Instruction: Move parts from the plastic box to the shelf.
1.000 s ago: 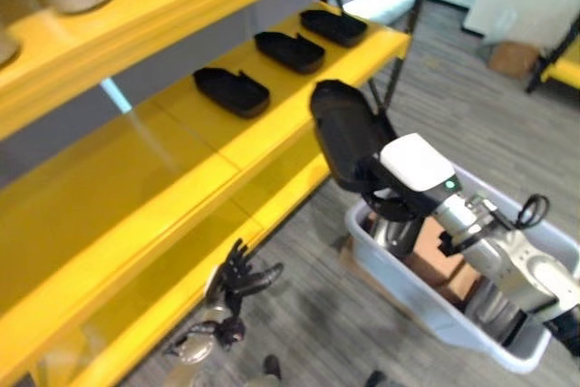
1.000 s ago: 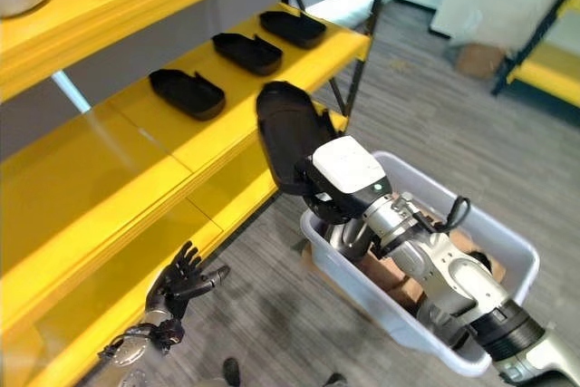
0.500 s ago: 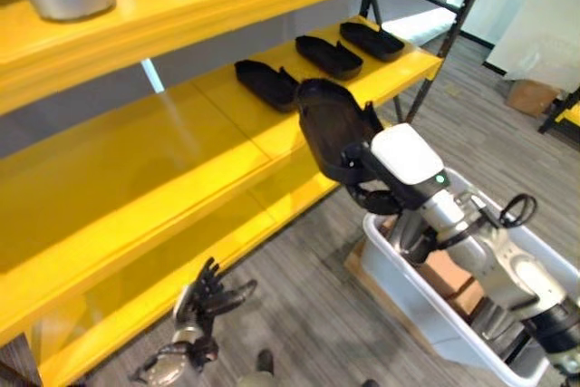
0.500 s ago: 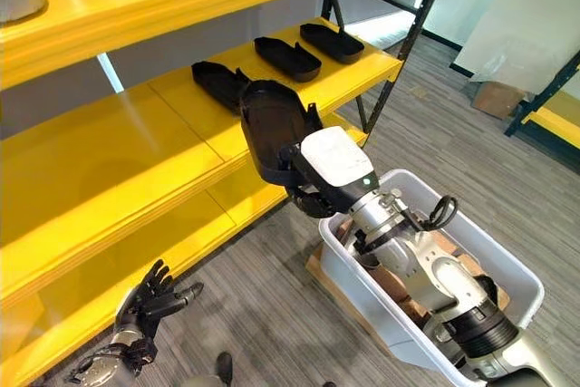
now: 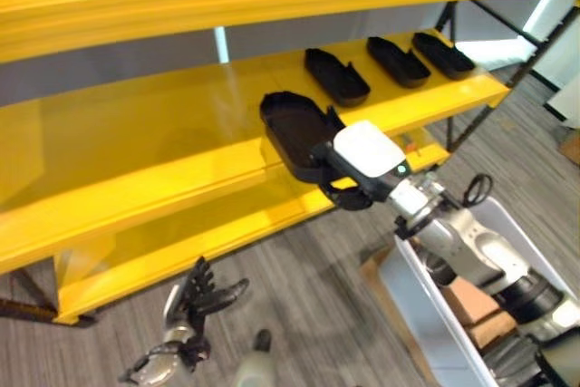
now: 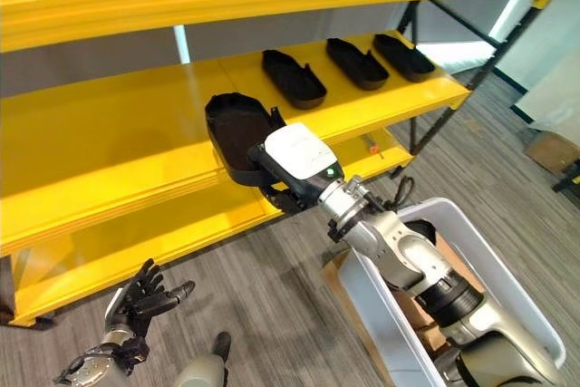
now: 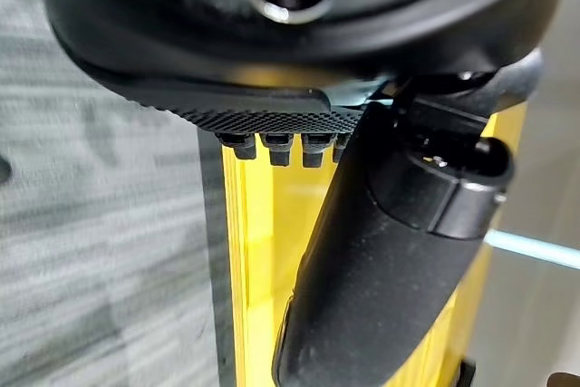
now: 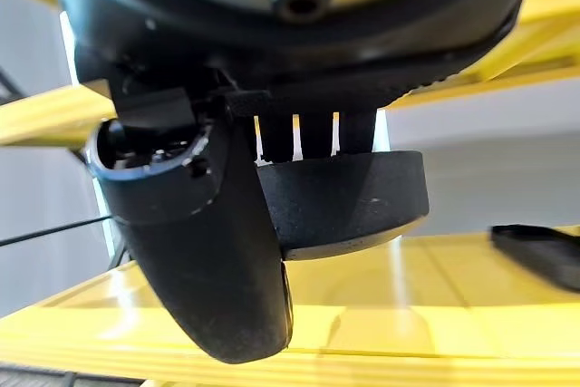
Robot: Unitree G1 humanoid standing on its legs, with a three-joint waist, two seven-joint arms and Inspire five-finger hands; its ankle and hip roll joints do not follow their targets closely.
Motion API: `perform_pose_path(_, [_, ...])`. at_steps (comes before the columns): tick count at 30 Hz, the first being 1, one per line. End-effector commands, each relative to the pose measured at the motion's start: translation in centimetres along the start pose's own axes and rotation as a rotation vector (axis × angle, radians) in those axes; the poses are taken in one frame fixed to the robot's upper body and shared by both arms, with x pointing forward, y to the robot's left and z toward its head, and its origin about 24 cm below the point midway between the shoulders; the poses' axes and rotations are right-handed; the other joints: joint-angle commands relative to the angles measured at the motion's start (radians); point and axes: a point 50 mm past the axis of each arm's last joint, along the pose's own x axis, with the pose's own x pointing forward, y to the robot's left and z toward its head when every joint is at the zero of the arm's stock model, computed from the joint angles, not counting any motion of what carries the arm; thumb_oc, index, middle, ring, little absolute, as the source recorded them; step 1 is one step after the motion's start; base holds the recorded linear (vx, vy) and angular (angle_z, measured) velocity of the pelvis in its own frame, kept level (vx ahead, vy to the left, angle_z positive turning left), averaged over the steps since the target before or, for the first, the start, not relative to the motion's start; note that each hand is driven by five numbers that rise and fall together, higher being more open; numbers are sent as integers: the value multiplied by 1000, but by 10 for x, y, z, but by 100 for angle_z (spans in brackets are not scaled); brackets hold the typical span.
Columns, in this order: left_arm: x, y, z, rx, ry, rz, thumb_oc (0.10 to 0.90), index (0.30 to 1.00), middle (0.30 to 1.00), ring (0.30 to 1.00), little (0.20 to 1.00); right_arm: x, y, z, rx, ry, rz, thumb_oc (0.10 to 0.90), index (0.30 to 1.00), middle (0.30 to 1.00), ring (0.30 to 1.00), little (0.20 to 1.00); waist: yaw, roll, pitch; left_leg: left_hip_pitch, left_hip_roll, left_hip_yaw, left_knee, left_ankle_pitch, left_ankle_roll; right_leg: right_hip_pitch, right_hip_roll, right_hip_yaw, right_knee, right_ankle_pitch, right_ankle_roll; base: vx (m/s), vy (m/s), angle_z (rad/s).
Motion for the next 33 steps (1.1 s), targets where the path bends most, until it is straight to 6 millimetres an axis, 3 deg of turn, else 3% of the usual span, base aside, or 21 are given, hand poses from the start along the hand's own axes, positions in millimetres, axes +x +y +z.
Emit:
perform_pose_path(1, [13,-14,49,75,-226,-82,900,1000,1000,1000,1000,22,-65,4,-151,-80,-237,400,300,300,300,300,-23,54,-26,131,-67,-114,-94,-58,69,-90,9,307,143,15,52,2,64,63])
perform_pose_path(2, [13,-14,49,75,-227,-82,900,1000,1000,1000,1000,22,-65,4,-152,-79,-238,400,300,300,300,300,-22,52,-30,124,-68,-112,-97,-52,69,-100,8,309,145,17,50,37,19,57])
perform_pose_path(3, [16,-15,52,79,-234,-85,900,1000,1000,1000,1000,21,-65,1,-155,-65,-234,400,300,300,300,300,-44,59,-30,131,-65,-139,-109,-48,67,-123,63,417,141,-26,41,108,26,78])
perform_pose_path(4, [16,-16,52,84,-236,-91,900,1000,1000,1000,1000,19,-67,-1,-161,-59,-237,400,300,300,300,300,-48,63,-33,134,-64,-153,-125,-38,66,-146,92,479,145,-38,34,178,27,112])
perform_pose_path(7, [18,-22,55,100,-252,-117,900,1000,1000,1000,1000,25,-82,4,-182,-96,-280,400,300,300,300,300,-76,80,-23,165,-56,-194,-150,-31,57,-236,147,559,127,-71,20,166,-37,55])
perform_pose_path(9, [19,-28,55,93,-251,-133,900,1000,1000,1000,1000,30,-87,6,-199,-112,-285,400,300,300,300,300,-104,77,-10,193,-59,-240,-147,-45,48,-290,172,639,102,-55,29,223,-198,15])
perform_pose_path(10, [20,-30,52,72,-246,-130,900,1000,1000,1000,1000,29,-88,4,-195,-102,-288,400,300,300,300,300,-115,68,-4,215,-61,-265,-135,-63,35,-279,175,649,92,-44,29,187,-203,65])
perform_pose_path(14, [19,-32,47,41,-231,-127,900,1000,1000,1000,1000,28,-87,-3,-176,-67,-282,400,300,300,300,300,-119,60,-15,238,-34,-302,-138,-61,13,-248,185,612,123,-78,13,176,-313,103])
perform_pose_path(15, [16,-30,41,30,-203,-125,900,1000,1000,1000,1000,26,-91,-6,-177,-64,-280,400,300,300,300,300,-115,58,-38,254,19,-335,-173,-30,-19,-225,200,556,149,-119,0,162,-331,84])
perform_pose_path(22, [16,-33,36,26,-180,-139,900,1000,1000,1000,1000,27,-105,-15,-216,-47,-286,400,300,300,300,300,-128,62,-37,220,88,-386,-193,54,-66,-210,224,483,198,-194,-36,52,-271,42])
perform_pose_path(23, [16,-34,35,20,-171,-137,900,1000,1000,1000,1000,28,-108,-15,-223,-45,-292,400,300,300,300,300,-122,62,-28,199,91,-363,-167,69,-69,-195,220,466,195,-200,-45,-19,-207,49])
perform_pose_path(24, [16,-37,34,11,-167,-152,900,1000,1000,1000,1000,29,-113,-17,-241,-40,-298,400,300,300,300,300,-113,57,-4,143,63,-311,-89,90,-58,-171,200,427,178,-194,-53,-31,-152,61])
perform_pose_path(25, [17,-38,34,11,-169,-153,900,1000,1000,1000,1000,29,-114,-17,-242,-40,-298,400,300,300,300,300,-117,56,-5,134,58,-315,-84,93,-57,-174,196,424,173,-188,-52,-60,-147,73])
perform_pose_path(26, [17,-40,33,16,-162,-162,900,1000,1000,1000,1000,28,-116,-19,-258,-30,-299,400,300,300,300,300,-120,55,5,107,52,-231,-62,95,-44,-157,187,392,160,-185,-52,-15,-131,53])
perform_pose_path(27, [17,-42,32,21,-155,-175,900,1000,1000,1000,1000,24,-115,-24,-273,-7,-291,400,300,300,300,300,-133,57,10,78,74,-93,-92,90,-39,-138,180,353,152,-193,-50,-9,-137,51])
perform_pose_path(28, [17,-42,32,22,-156,-175,900,1000,1000,1000,1000,24,-115,-24,-274,-6,-291,400,300,300,300,300,-133,56,7,76,73,-92,-96,97,-38,-141,179,353,148,-188,-50,33,-101,96])
perform_pose_path(29, [19,-46,33,40,-154,-193,900,1000,1000,1000,1000,19,-116,-29,-274,22,-300,400,300,300,300,300,-141,72,7,30,80,14,-150,154,-46,-115,185,308,133,-194,-48,22,-31,147])
perform_pose_path(33, [20,-45,34,65,-161,-193,900,1000,1000,1000,1000,13,-111,-31,-242,35,-312,400,300,300,300,300,-126,82,-7,12,70,39,-212,194,-57,-85,208,288,115,-201,-39,111,-20,79])
